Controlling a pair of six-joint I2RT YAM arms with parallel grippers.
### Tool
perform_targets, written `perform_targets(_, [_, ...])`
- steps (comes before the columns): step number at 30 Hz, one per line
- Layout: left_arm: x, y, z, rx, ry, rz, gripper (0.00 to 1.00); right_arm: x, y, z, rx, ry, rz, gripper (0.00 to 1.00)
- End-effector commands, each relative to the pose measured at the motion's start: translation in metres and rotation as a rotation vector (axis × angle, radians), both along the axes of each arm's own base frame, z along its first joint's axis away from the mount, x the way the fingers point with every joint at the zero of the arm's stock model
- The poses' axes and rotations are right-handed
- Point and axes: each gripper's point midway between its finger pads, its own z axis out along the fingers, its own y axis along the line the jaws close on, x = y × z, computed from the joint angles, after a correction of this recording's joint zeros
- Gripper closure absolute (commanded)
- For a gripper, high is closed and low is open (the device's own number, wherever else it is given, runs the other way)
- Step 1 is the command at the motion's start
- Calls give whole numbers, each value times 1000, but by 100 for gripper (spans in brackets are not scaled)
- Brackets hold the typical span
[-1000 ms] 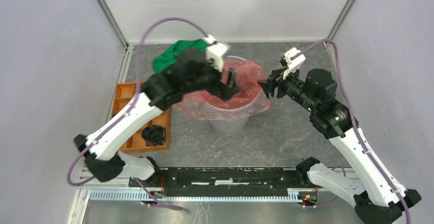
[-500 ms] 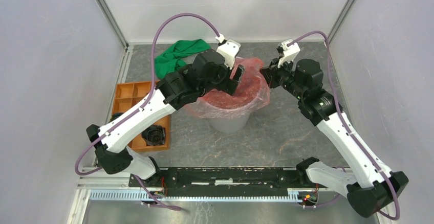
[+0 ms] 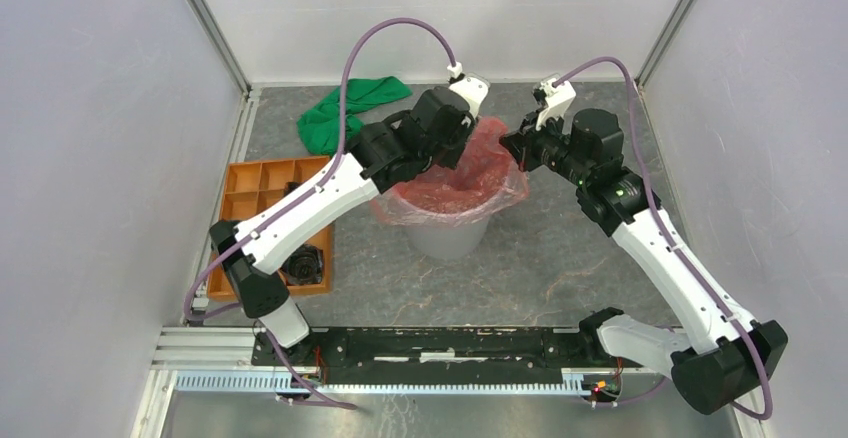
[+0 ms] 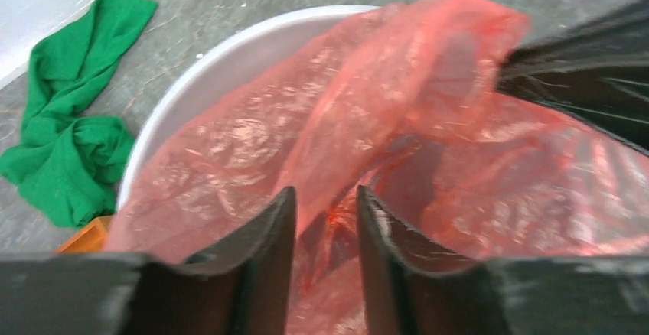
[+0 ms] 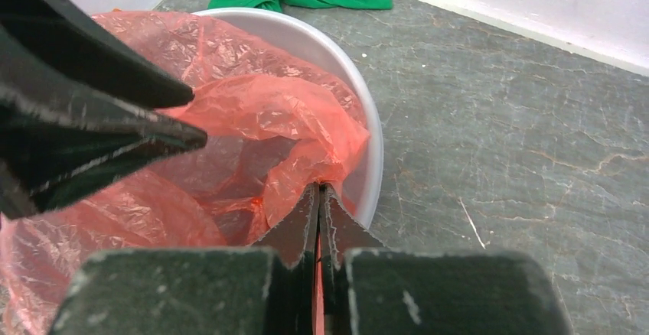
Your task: Put the trash bags into the trash bin
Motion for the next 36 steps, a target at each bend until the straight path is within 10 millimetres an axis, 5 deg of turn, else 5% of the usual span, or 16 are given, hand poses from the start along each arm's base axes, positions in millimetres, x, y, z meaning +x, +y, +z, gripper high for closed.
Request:
perform_targets(1, [29,21,23,0,-51,81,69,11,-6,14,-1,-42,-32,100])
perform_targets(8, [74,36,33,-29,-57,152,98,33,-17,-11,-4,50,-74,100])
perform_targets(14, [76,29,41,-80,-51,127,97,38,-17,-16,4,66,-72,100])
perform_targets(16, [75,33,47,-98,-63,132,82,42,-25,-19,-12,66,-111,100])
perform_targets(18, [69,34,57,-116,-62,125,46,45,-31,-21,-23,73,-144,100])
perform_targets(20, [56,39,66,-139,-46,101,24,45,-35,-23,-32,80,-166,100])
perform_targets(22, [36,52,79,-167,-58,91,17,45,-40,-22,-39,77,-191,100])
perform_targets(28, [-26,79,72,-84,-113,-46,1,43,-38,-16,-27,67,-176,100])
perform_targets(32, [-56,83,73,33,-236,-202,7,44,-38,-16,-23,71,-179,100])
perform_targets(36, [-64,76,54,170,-339,-321,7,45,-40,-17,-25,79,-191,100])
